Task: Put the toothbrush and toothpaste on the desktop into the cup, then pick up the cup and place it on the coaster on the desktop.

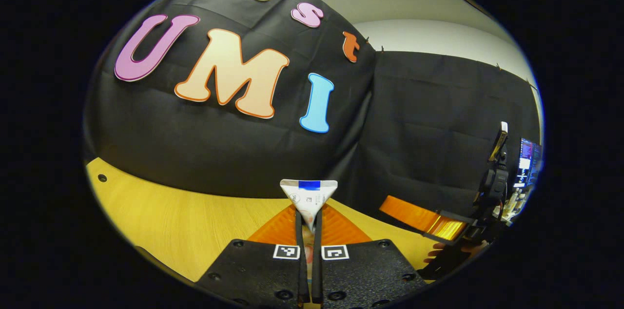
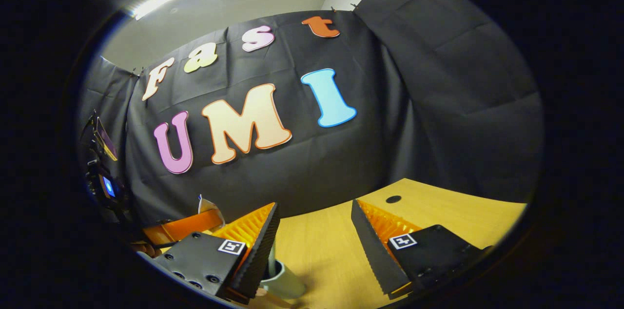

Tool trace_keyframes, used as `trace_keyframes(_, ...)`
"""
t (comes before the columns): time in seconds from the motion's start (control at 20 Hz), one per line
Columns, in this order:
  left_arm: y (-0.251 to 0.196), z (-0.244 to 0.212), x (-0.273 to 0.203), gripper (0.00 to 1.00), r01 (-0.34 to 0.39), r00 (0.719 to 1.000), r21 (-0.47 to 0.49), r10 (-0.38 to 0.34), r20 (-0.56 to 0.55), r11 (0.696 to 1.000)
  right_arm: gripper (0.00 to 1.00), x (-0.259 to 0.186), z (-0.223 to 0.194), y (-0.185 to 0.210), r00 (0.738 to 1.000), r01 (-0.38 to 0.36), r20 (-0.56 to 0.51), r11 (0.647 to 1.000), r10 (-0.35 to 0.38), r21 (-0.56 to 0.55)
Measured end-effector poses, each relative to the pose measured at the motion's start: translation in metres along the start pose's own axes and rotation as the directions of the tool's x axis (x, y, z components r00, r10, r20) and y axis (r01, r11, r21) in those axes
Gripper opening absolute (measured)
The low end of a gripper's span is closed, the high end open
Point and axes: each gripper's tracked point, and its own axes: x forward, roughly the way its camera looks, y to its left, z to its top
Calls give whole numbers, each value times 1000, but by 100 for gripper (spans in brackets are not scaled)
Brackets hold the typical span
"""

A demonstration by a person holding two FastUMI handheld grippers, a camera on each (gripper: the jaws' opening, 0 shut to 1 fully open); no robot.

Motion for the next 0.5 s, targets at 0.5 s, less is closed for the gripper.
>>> trace_keyframes(0.5, -4, -46, 3, 8, 1, 999, 9, 0, -43, 1000, 91, -48, -19, -56, 993, 89, -65, 993, -94, -74)
